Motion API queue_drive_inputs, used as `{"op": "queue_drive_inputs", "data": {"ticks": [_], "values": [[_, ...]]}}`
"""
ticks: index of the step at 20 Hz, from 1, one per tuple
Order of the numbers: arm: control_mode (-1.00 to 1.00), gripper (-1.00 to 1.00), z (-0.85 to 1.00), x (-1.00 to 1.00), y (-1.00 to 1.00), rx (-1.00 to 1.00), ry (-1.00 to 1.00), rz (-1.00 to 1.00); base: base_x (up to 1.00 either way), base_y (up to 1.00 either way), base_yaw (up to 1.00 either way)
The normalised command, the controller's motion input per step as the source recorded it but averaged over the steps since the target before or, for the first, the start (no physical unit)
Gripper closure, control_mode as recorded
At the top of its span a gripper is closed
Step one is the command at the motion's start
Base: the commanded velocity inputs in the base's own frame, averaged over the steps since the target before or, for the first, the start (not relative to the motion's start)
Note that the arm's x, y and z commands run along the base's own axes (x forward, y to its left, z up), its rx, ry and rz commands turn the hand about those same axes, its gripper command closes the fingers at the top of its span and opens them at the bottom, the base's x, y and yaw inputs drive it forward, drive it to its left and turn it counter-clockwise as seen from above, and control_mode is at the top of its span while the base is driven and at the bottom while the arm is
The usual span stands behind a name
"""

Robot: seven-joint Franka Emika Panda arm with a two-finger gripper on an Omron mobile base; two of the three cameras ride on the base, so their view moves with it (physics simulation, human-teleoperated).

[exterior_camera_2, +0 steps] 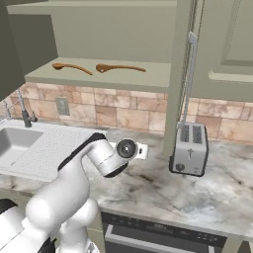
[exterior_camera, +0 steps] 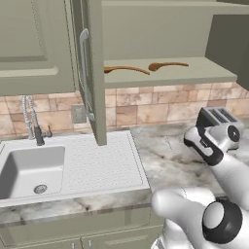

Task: Organize the utensils by type. Pick up the wooden spoons from the counter and place them in the open cabinet. Then pick up the metallic utensils from the counter and place them in the open drawer.

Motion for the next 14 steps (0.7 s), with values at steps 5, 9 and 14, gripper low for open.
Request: {"op": "queue_drive_inputs", "data": {"ticks": [5, 9, 14], "values": [[-1.0, -1.0, 0.0, 0.39, 0.0, 0.21, 0.15, -0.02, 0.0, 0.0, 0.0], [-1.0, -1.0, -0.18, 0.14, 0.02, 0.04, 0.13, -0.01, 0.0, 0.0, 0.0], [-1.0, -1.0, -0.24, 0.17, 0.0, 0.0, 0.08, 0.0, 0.0, 0.0, 0.0]]}}
